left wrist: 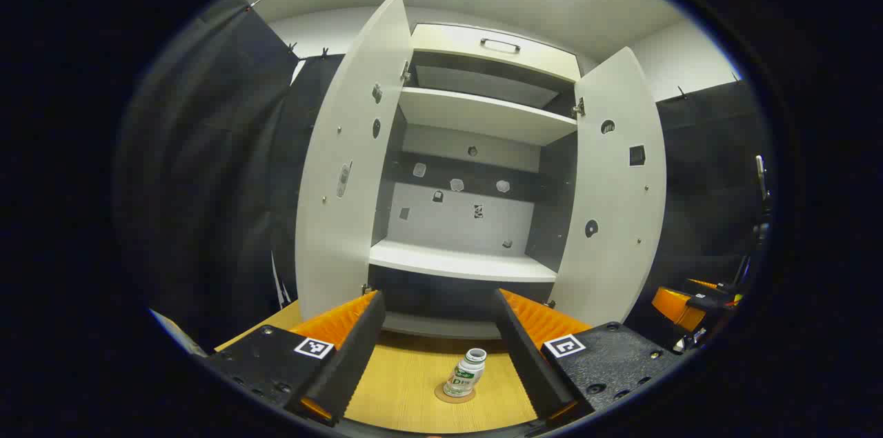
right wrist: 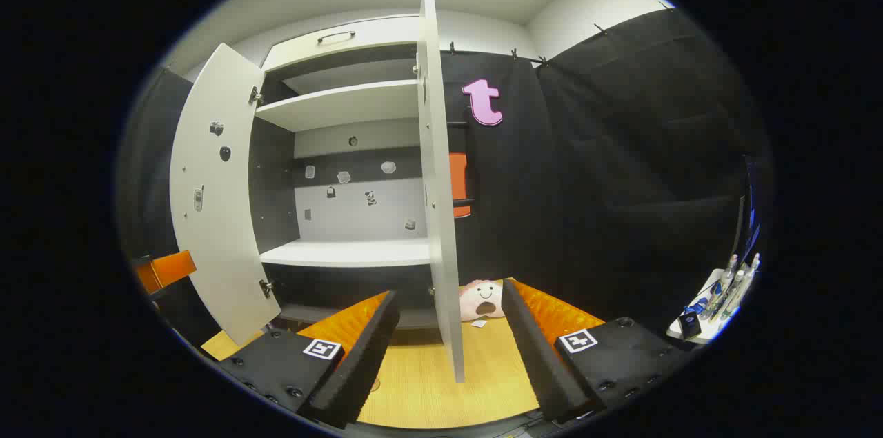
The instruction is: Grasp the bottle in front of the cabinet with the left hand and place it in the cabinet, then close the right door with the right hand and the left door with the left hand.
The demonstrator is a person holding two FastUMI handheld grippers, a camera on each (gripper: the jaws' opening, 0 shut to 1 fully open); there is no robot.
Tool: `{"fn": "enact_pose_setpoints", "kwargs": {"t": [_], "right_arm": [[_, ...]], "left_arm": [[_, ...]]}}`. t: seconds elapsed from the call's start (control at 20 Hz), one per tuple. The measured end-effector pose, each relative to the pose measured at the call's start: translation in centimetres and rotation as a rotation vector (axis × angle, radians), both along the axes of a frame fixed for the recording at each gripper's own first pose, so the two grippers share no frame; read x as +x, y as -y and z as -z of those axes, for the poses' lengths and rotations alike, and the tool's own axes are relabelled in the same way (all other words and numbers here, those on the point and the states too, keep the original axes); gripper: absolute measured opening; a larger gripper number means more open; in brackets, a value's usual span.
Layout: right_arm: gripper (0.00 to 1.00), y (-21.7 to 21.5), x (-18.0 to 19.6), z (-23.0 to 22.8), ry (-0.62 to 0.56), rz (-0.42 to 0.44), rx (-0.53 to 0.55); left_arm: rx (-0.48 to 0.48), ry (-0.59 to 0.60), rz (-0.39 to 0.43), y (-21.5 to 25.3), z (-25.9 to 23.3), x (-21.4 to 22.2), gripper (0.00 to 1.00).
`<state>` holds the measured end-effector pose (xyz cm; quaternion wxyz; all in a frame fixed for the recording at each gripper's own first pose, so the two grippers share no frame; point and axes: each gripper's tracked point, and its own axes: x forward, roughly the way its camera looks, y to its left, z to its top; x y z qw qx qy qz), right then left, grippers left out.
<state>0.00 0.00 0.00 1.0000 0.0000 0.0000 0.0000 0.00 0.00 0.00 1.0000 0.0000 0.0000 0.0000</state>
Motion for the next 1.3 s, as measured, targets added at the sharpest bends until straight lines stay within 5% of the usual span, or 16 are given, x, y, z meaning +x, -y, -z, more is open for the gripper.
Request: {"fn": "enact_pose_setpoints", "kwargs": {"t": [0.65, 1.3], "right_arm": [[0.99, 0.4, -0.8, -2.1, -0.001, 0.059, -0.052], [0.98, 0.8, -1.3, -1.5, -0.032, 0.084, -0.061]], "left_arm": [[0.003, 0.01, -0.067, -3.5, -2.9, -0.5, 0.95], [0.021, -0.084, 0.038, -0.1, 2.0, 1.3, 0.96]]}}
